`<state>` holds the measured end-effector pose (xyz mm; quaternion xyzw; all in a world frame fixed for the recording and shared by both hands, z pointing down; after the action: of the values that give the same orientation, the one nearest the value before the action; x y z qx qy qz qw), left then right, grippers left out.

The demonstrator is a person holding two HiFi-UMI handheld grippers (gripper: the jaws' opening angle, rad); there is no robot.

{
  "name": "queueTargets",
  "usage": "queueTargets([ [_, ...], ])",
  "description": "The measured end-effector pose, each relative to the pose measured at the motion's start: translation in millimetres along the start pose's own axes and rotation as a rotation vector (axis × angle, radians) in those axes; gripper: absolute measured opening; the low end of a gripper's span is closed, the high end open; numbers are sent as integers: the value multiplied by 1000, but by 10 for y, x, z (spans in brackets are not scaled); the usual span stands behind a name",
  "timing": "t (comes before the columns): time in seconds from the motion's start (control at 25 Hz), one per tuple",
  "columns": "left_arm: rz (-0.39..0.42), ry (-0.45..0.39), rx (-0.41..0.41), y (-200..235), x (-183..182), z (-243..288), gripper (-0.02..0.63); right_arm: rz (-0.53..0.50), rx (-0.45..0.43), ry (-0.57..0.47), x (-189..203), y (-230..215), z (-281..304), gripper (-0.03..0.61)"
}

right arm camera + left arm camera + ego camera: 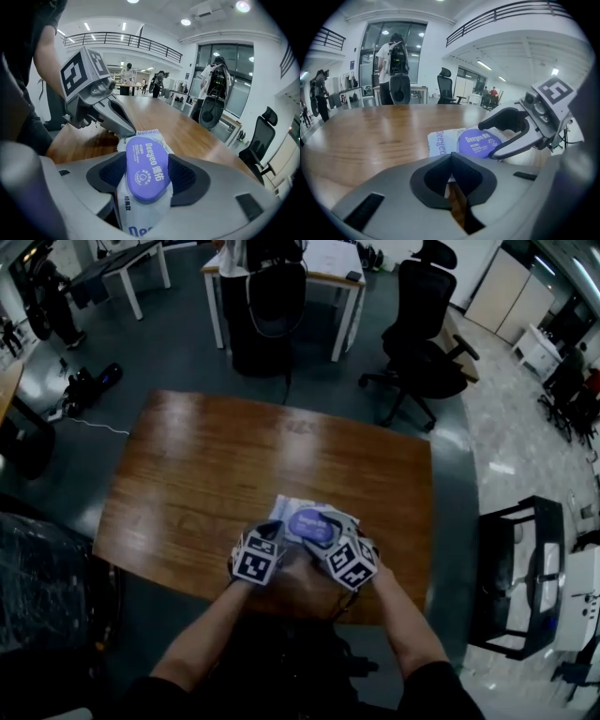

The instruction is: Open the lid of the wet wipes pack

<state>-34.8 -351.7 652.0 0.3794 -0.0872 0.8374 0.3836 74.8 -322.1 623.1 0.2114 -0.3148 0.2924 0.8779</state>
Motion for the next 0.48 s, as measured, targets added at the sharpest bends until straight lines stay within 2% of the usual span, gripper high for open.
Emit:
queueTargets([
  [0.32, -56, 50, -28, 15, 64, 88, -5, -65, -50, -13, 16, 19, 65, 293],
  [0.48, -68, 53, -31, 0, 72, 106, -5, -7, -111, 9, 84, -16, 81, 278],
])
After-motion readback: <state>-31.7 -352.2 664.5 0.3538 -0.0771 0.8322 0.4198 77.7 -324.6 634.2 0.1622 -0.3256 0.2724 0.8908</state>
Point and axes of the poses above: the fingertips, and each gripper's own axes: z forward along the fingers, y to its left, x out of its underside, the point moved 5 cm from there along -z, backward along the fingers, and after that the axes turned 3 degrees about y, right-handed, at the moved point
